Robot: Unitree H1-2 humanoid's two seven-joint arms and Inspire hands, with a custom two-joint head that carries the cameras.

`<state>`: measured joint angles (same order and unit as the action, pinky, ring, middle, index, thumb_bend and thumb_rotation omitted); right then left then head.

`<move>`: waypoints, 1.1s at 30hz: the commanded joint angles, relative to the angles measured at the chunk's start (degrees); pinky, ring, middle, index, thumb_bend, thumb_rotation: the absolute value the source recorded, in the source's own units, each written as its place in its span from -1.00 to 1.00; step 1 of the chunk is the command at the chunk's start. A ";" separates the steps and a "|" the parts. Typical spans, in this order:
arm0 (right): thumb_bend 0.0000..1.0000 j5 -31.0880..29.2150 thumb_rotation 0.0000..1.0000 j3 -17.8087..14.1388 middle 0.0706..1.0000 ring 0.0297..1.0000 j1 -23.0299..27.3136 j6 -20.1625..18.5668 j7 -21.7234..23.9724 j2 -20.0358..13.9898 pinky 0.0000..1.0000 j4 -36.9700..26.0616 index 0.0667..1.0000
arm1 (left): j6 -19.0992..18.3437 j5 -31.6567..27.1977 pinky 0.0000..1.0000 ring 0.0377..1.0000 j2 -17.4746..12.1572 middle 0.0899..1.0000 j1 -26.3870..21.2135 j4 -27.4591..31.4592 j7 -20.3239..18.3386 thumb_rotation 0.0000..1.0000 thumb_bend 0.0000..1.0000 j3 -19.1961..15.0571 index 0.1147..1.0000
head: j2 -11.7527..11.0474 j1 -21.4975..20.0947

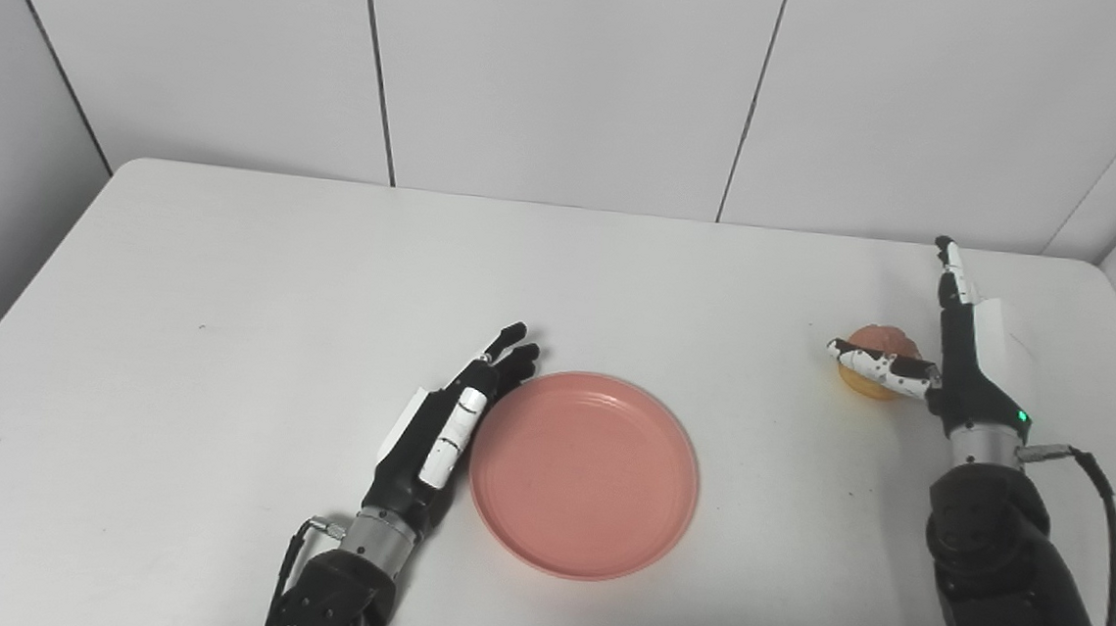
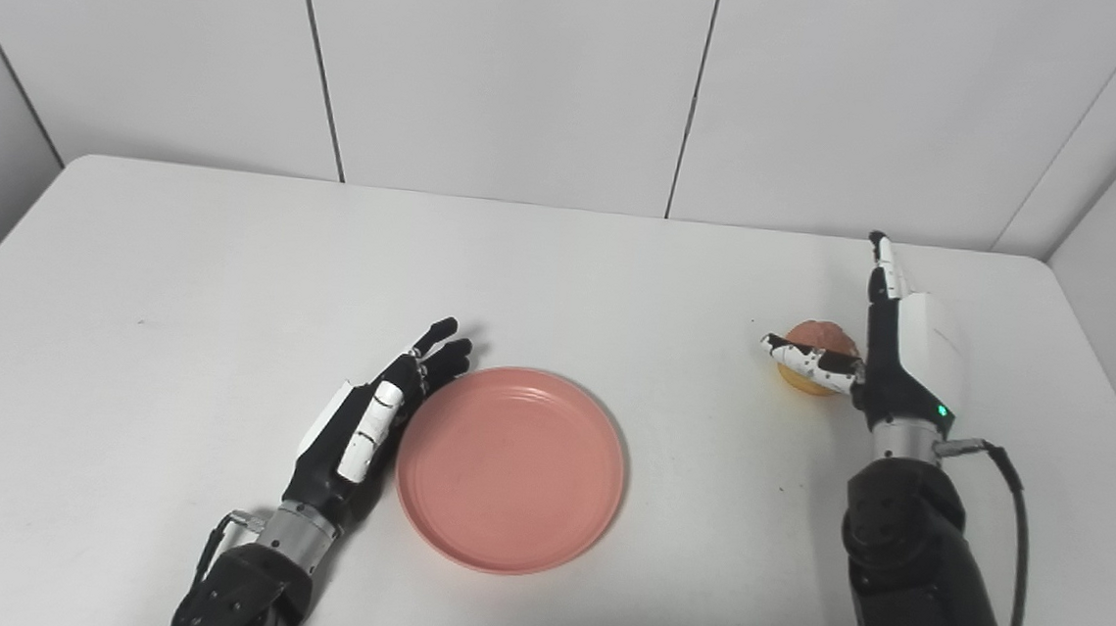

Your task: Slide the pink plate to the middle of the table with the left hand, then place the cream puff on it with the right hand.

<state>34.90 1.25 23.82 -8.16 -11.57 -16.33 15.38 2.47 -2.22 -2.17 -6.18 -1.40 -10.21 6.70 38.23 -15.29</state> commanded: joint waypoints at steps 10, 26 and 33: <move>0.46 -2.78 -0.57 1.87 0.84 0.78 3.38 2.11 0.01 -2.13 0.59 5.30 0.86 | -1.14 -0.82 0.87 0.83 -0.39 0.81 0.12 -0.40 -0.33 1.00 0.23 -0.51 0.81 | 0.02 -0.17; 0.15 -5.79 -0.99 2.95 0.64 0.48 3.53 1.11 1.45 -2.86 0.24 6.09 0.66 | -1.75 -0.92 0.87 0.84 -0.63 0.81 0.00 -0.05 -0.46 1.00 0.26 -0.29 0.81 | 0.24 -0.20; -0.23 -7.56 -1.00 2.13 0.36 0.25 3.19 0.88 0.91 -2.66 0.04 5.67 0.47 | -1.30 -0.72 0.87 0.83 -0.48 0.80 0.12 0.00 -0.28 1.00 0.24 -0.23 0.80 | 0.23 0.05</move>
<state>27.64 3.42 26.34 -7.96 -10.86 -18.31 21.89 1.87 -2.89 -2.55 -6.19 -1.20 -10.49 6.59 38.50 -15.29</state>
